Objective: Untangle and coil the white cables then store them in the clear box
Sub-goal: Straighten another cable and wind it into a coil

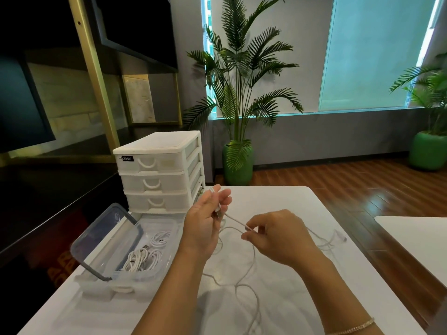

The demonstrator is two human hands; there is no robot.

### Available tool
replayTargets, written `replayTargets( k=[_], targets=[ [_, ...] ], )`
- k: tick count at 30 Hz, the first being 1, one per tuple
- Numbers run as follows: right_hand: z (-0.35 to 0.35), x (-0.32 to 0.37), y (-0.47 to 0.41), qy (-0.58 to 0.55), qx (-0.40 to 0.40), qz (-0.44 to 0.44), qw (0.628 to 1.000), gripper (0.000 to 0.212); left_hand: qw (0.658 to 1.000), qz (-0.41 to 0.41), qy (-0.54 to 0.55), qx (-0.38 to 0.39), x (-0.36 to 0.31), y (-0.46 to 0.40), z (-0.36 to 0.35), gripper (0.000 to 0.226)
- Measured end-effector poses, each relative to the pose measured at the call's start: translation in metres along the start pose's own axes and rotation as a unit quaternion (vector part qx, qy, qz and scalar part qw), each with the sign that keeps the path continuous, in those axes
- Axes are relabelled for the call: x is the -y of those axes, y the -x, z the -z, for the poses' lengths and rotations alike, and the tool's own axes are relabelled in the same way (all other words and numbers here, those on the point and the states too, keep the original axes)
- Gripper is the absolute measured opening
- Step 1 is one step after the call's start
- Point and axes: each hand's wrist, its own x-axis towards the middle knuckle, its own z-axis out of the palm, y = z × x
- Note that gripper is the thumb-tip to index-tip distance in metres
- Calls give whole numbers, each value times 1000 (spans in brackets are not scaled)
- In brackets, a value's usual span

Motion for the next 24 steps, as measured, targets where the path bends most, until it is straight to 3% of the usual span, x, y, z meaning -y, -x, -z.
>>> replayTargets(
  k=[4, 9, 15, 24],
  targets=[
    [10, 2, 3, -15, -11, 3, 1000, 27, 963, -71, -254, 46, 3, 7, -4, 22],
    [17, 2, 3, -36, -74, 19, 996, 24, 916, -81, -375, 118, 8, 10, -12, 40],
    [11, -15, 0, -77, -199, 24, 977, 11, 913, -60, -359, 184, 17, 10, -13, 34],
    [6, -18, -4, -152, -189, -23, 970, 16, 932, -6, -302, 200, 17, 13, -13, 45]
  ],
)
